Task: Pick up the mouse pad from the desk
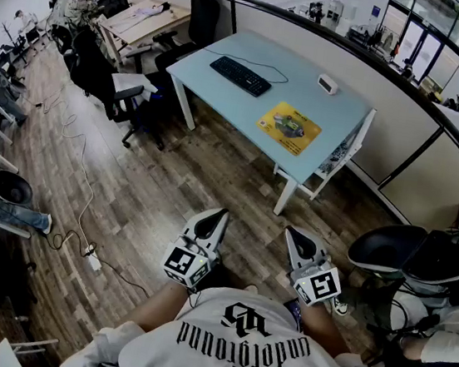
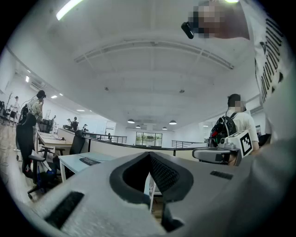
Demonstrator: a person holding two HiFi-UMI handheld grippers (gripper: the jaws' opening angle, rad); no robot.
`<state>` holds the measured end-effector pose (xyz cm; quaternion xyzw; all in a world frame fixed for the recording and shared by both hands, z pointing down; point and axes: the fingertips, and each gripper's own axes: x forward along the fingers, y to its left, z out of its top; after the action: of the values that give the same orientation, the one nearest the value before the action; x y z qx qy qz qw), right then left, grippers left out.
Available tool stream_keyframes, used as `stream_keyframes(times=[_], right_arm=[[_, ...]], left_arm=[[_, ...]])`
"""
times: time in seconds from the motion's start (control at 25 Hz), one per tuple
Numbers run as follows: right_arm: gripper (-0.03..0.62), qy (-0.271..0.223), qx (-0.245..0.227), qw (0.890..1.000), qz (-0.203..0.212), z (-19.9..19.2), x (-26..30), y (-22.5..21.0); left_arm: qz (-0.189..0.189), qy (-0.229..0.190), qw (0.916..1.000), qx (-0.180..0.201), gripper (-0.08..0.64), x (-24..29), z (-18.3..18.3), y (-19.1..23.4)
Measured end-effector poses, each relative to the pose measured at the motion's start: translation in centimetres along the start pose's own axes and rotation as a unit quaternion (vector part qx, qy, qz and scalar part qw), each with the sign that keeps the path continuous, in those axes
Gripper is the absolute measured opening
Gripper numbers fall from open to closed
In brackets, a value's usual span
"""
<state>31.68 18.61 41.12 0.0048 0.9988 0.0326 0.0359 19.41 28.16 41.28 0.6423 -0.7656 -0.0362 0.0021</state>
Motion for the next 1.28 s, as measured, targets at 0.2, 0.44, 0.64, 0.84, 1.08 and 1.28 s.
stream_keyframes(times=[0.2, 0.44, 0.64, 0.84, 1.08, 1.28], right_arm=[[0.003, 0.001, -0.001, 1.0, -0.001, 0.0, 0.1, 0.5], [0.003, 0.004, -0.002, 1.0, 0.0, -0.3, 0.6, 0.7], [0.005, 0.006, -0.01, 1.0, 0.008, -0.3, 1.1, 0.8], [0.006, 0.016, -0.01, 1.0, -0.004, -0.8, 1.7, 0.4], [0.094, 0.021, -0.005, 0.999, -0.027, -1.0, 3.0, -0.7], [0.167, 0.029, -0.001, 0.999, -0.03, -1.6, 4.8, -1.5]], left_arm=[[-0.002, -0.001, 1.0, -0.007, 0.007, -0.4, 0.0, 0.1], [-0.004, -0.009, 0.9998, -0.018, 0.006, 0.0, 0.0, 0.7], [-0.007, -0.007, 0.9998, -0.02, 0.006, 0.5, -0.4, 0.8], [-0.009, -0.005, 0.9997, -0.021, 0.007, 0.8, -0.5, 1.2], [-0.013, -0.003, 0.9997, -0.022, 0.008, 1.3, -0.5, 2.3], [-0.013, -0.002, 0.9996, -0.023, 0.007, 2.3, -0.7, 4.0]])
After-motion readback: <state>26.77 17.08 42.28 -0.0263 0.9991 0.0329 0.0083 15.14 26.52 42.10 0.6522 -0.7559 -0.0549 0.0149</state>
